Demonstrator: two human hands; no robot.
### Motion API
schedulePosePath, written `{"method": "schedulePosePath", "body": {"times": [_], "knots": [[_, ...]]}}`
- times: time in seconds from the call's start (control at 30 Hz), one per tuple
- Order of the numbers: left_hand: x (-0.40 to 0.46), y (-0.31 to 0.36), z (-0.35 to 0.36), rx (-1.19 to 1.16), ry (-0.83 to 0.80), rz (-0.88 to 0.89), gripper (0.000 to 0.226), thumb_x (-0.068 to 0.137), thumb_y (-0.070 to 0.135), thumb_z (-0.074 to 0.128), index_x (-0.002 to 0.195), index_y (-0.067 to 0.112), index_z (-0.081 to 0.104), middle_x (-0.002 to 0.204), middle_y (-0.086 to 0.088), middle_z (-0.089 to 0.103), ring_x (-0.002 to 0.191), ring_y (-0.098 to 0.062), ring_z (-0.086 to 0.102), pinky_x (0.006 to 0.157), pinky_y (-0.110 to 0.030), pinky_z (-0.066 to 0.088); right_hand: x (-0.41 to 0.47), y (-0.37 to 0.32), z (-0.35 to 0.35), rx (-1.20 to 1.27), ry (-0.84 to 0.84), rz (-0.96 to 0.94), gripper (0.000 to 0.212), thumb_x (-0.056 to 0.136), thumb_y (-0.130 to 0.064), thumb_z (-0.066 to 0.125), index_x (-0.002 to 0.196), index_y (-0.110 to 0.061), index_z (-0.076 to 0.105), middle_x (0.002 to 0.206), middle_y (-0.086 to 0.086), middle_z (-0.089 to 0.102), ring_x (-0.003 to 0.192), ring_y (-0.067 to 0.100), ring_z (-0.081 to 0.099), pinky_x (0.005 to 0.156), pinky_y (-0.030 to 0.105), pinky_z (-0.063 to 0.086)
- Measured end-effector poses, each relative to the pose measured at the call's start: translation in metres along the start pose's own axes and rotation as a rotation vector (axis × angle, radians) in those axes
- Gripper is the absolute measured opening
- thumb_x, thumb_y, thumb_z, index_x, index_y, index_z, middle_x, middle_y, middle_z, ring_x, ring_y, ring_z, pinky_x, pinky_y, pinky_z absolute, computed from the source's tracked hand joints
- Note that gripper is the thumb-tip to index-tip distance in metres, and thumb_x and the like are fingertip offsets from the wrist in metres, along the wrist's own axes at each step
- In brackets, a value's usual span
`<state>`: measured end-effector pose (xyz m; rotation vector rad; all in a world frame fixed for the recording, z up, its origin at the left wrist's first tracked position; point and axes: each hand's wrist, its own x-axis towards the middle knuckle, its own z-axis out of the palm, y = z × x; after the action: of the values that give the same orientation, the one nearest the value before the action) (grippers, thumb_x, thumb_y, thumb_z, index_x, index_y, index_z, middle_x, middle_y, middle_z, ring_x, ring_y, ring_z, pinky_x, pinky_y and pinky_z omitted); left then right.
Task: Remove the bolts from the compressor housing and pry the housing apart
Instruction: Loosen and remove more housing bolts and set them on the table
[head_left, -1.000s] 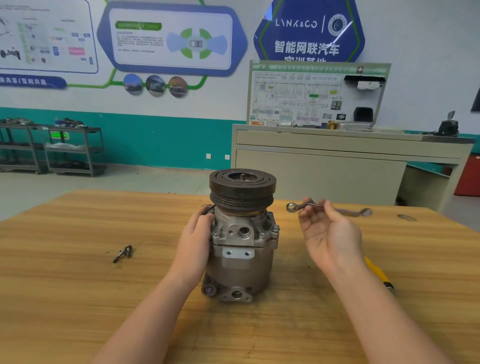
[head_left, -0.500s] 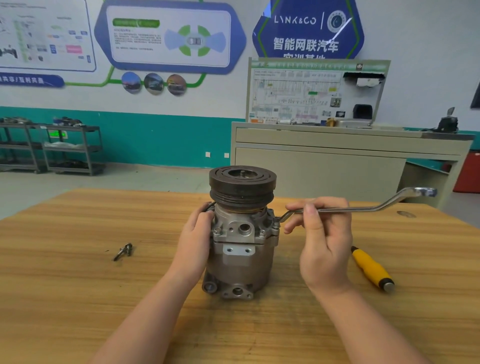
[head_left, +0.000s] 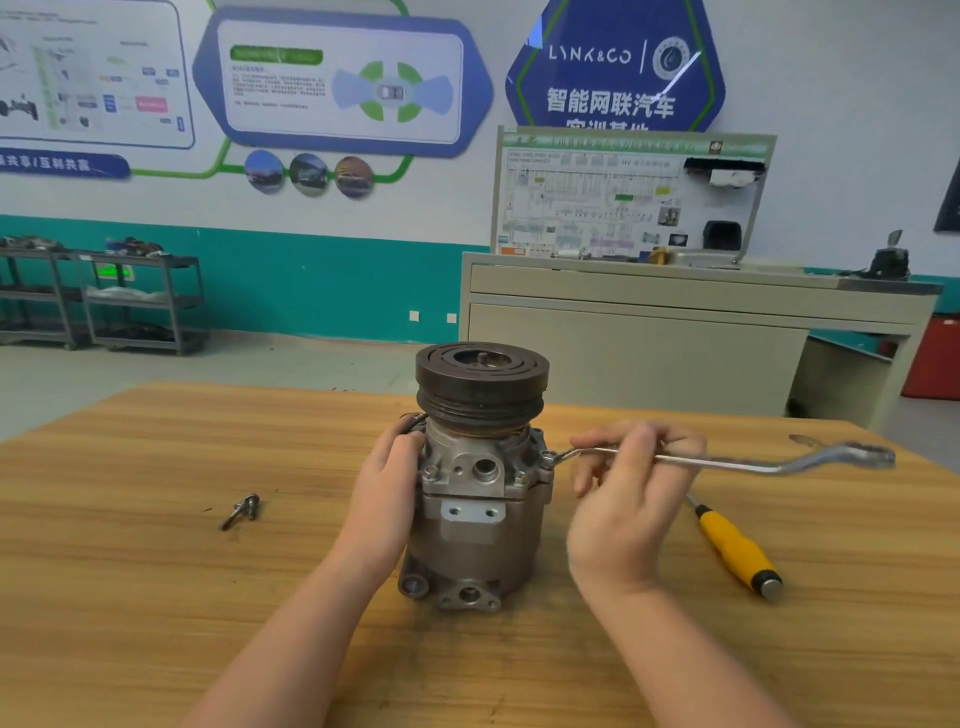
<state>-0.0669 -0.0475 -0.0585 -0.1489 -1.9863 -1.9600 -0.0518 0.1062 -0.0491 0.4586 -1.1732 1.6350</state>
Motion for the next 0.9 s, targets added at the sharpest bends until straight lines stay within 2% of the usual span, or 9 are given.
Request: {"method": "schedulePosePath", "body": {"times": [0.07, 0.17, 0.27, 0.33, 0.4, 0.53, 0.67, 0.8, 0.9], "knots": [[0.0, 0.001, 0.0, 0.002, -0.001, 0.002, 0.03, 0.103, 0.026, 0.035, 0.126, 0.035, 0.052, 0.115, 0.023, 0.058, 0.107, 0.008, 0.05, 0.083, -0.017, 0.041, 0.014, 0.005, 0.001, 0.129, 0.171, 0.355, 0.018, 0.102, -0.012, 0.03, 0.087, -0.019, 0.038, 0.057, 0.002, 0.058, 0.035, 0.014, 0.038, 0.038, 0.018, 0.031], [-0.001, 0.001, 0.001, -0.009, 0.006, -0.011, 0.027, 0.103, 0.027, 0.035, 0.12, 0.039, 0.052, 0.107, 0.027, 0.057, 0.099, 0.013, 0.051, 0.077, -0.013, 0.039, 0.038, 0.013, -0.009, 0.351, 0.163, 0.875, 0.02, 0.103, -0.01, 0.033, 0.086, -0.011, 0.044, 0.05, 0.004, 0.057, 0.032, 0.011, 0.038, 0.033, 0.017, 0.031], [0.001, 0.0, 0.001, -0.004, 0.009, -0.011, 0.025, 0.104, 0.026, 0.035, 0.115, 0.041, 0.052, 0.105, 0.026, 0.058, 0.098, 0.013, 0.051, 0.076, -0.013, 0.04, 0.05, 0.014, -0.021, 0.559, 0.127, 1.087, 0.025, 0.104, -0.016, 0.035, 0.086, -0.005, 0.049, 0.058, 0.011, 0.062, 0.04, 0.012, 0.051, 0.039, 0.018, 0.043], [0.001, -0.001, 0.001, -0.004, 0.007, -0.01, 0.026, 0.103, 0.026, 0.034, 0.116, 0.04, 0.052, 0.108, 0.024, 0.059, 0.1, 0.011, 0.053, 0.075, -0.014, 0.041, 0.051, 0.011, -0.026, 0.522, 0.076, 0.992, 0.024, 0.105, -0.016, 0.035, 0.088, -0.007, 0.049, 0.065, 0.015, 0.067, 0.047, 0.016, 0.059, 0.045, 0.022, 0.05], [0.001, 0.0, 0.001, 0.0, 0.0, -0.008, 0.027, 0.103, 0.026, 0.035, 0.112, 0.043, 0.054, 0.108, 0.022, 0.061, 0.101, 0.008, 0.055, 0.075, -0.015, 0.042, 0.048, 0.004, -0.024, 0.353, -0.006, 0.781, 0.021, 0.105, -0.016, 0.034, 0.089, -0.01, 0.045, 0.067, 0.014, 0.068, 0.049, 0.018, 0.06, 0.047, 0.027, 0.052], [0.0, 0.0, 0.001, 0.011, 0.006, -0.005, 0.029, 0.103, 0.027, 0.035, 0.099, 0.047, 0.055, 0.101, 0.027, 0.061, 0.088, 0.021, 0.056, 0.072, -0.012, 0.041, 0.031, -0.005, -0.019, 0.108, -0.141, 0.438, 0.021, 0.105, -0.013, 0.034, 0.088, -0.016, 0.045, 0.072, 0.01, 0.068, 0.047, 0.02, 0.059, 0.049, 0.028, 0.051], [0.0, 0.0, 0.001, -0.003, 0.01, -0.005, 0.029, 0.102, 0.026, 0.036, 0.1, 0.046, 0.057, 0.105, 0.023, 0.064, 0.099, 0.008, 0.057, 0.076, -0.019, 0.044, 0.019, -0.007, -0.018, -0.136, -0.267, 0.045, 0.019, 0.102, -0.027, 0.039, 0.088, -0.036, 0.049, 0.079, 0.003, 0.066, 0.05, 0.015, 0.059, 0.056, 0.024, 0.051], [0.0, 0.001, 0.001, -0.001, 0.01, 0.004, 0.028, 0.102, 0.027, 0.036, 0.101, 0.045, 0.057, 0.109, 0.019, 0.064, 0.104, 0.003, 0.056, 0.08, -0.023, 0.045, 0.001, -0.001, -0.014, -0.328, -0.493, -0.44, 0.026, 0.105, -0.033, 0.036, 0.091, -0.014, 0.049, 0.073, 0.001, 0.053, 0.06, 0.013, 0.051, 0.055, 0.022, 0.044], [-0.001, 0.001, 0.002, 0.007, 0.014, 0.0, 0.027, 0.103, 0.028, 0.036, 0.099, 0.046, 0.056, 0.105, 0.022, 0.062, 0.099, 0.008, 0.056, 0.075, -0.018, 0.042, -0.006, 0.002, -0.01, -0.361, -0.378, -0.441, 0.025, 0.105, -0.035, 0.034, 0.093, -0.016, 0.047, 0.077, 0.007, 0.054, 0.062, 0.015, 0.05, 0.056, 0.024, 0.043]]}}
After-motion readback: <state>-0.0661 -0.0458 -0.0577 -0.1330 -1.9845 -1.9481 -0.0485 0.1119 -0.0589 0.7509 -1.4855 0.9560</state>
